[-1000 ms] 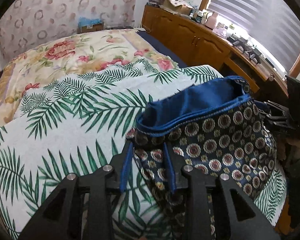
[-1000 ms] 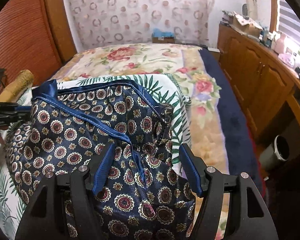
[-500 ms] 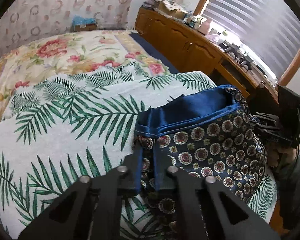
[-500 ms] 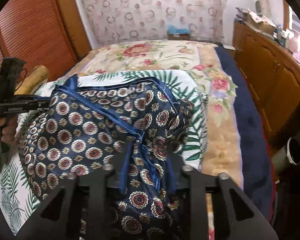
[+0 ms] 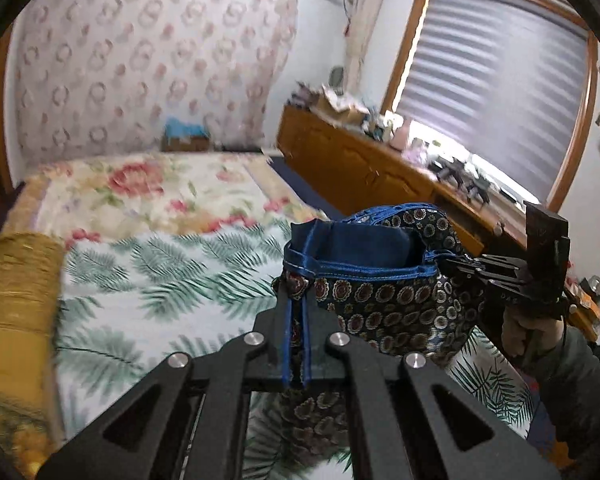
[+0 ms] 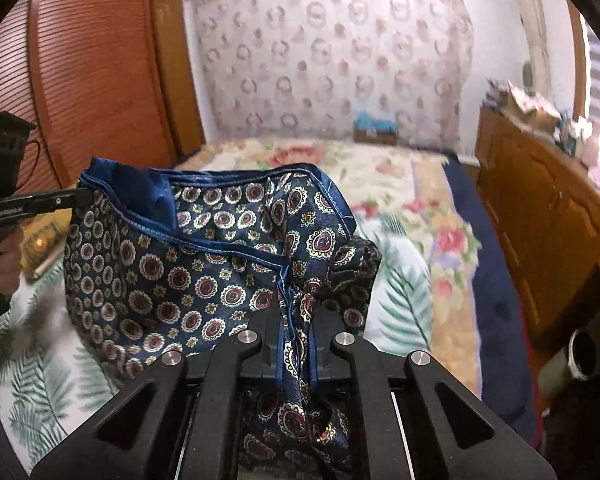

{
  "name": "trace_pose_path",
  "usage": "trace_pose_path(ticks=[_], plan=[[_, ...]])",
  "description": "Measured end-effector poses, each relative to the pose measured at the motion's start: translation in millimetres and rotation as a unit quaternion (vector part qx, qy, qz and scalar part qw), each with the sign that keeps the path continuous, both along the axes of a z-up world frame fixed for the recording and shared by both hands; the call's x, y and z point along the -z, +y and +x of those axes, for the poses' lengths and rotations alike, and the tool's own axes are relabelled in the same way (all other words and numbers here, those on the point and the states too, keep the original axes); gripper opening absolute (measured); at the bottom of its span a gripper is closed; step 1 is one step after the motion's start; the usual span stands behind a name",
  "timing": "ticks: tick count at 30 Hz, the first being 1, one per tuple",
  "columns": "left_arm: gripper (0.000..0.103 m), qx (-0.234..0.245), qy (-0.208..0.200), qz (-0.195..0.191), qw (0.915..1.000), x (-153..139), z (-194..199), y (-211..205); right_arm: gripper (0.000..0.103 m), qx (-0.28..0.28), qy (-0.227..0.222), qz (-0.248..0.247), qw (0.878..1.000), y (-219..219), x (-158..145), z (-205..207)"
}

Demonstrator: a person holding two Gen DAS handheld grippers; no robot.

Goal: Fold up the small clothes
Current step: 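Carry the held shirt with both grippers toward the yellow plush toy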

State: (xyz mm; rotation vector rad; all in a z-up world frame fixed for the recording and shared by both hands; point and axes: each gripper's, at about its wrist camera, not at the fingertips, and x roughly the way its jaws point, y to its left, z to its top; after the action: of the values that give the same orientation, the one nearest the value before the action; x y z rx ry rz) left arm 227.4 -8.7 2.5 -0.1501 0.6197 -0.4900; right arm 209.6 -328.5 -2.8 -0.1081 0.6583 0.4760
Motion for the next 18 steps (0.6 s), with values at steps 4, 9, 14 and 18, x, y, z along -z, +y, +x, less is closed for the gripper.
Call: trace_pose_path(ticks=[4,9,14,18], plan=[[0.001,-0.031,-0.024,-0.002,0.9992,-13.7,-19.8,34.7,0.005,-0.018,-0.029,0.010,0.999,29.5,-19.4,-1.0],[0.001,-0.085,-0.047,-0.004,0.9953,-24.9,-48.8,86.8,0.005,-0.060,-0.053,0.005,0.997,75.7,-44.0,2.6],[0.001,-0.140,-0.063,0.001,0.9882,-27.4,-77.4,133.2,0.005,-0.114,-0.079,-0.008,0.990,133.3,-66.3,10.9],[0.001,-0.189,-0.070,-0.004,0.9795,-26.4,-99.0,174.2,0.005,-0.155,-0.099,-0.017,0.983,186.1,-79.7,22.9]])
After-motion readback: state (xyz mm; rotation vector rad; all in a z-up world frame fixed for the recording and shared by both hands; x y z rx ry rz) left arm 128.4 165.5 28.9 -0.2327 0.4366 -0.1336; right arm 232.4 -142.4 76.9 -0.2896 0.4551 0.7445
